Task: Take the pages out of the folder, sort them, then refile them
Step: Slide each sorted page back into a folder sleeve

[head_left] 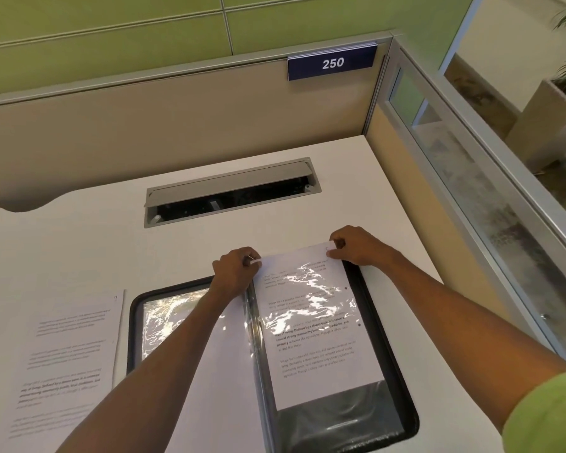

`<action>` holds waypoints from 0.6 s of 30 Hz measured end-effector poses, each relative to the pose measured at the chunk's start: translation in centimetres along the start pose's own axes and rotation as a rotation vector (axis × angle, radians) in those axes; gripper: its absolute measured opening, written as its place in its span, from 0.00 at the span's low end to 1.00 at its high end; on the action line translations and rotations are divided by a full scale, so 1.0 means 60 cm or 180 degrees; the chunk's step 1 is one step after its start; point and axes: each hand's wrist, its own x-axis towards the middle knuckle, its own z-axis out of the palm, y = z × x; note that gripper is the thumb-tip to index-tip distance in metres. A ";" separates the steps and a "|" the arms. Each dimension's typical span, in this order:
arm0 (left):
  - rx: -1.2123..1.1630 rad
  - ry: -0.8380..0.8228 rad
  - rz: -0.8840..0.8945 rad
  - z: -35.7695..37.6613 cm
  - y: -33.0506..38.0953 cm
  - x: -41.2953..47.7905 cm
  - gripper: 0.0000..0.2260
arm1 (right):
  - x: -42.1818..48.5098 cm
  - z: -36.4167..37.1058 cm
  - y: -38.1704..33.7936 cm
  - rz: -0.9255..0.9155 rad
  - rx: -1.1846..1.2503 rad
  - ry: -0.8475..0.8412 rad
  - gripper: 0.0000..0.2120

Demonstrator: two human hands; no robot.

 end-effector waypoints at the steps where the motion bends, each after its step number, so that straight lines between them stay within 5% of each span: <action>1: 0.0026 0.0021 0.0029 0.001 0.003 0.000 0.05 | 0.000 0.001 -0.003 -0.0050 0.0025 0.0042 0.18; 8: 0.0303 0.0008 0.0077 0.004 0.006 -0.003 0.06 | 0.002 0.007 0.001 0.0038 -0.0159 -0.0222 0.21; 14: 0.0367 0.0046 0.0216 0.003 -0.001 -0.006 0.05 | 0.001 0.006 0.003 0.0011 0.0078 0.0087 0.21; 18: 0.0489 -0.0019 0.0362 0.004 0.006 -0.012 0.06 | -0.002 0.008 0.008 0.0176 -0.0177 -0.0282 0.18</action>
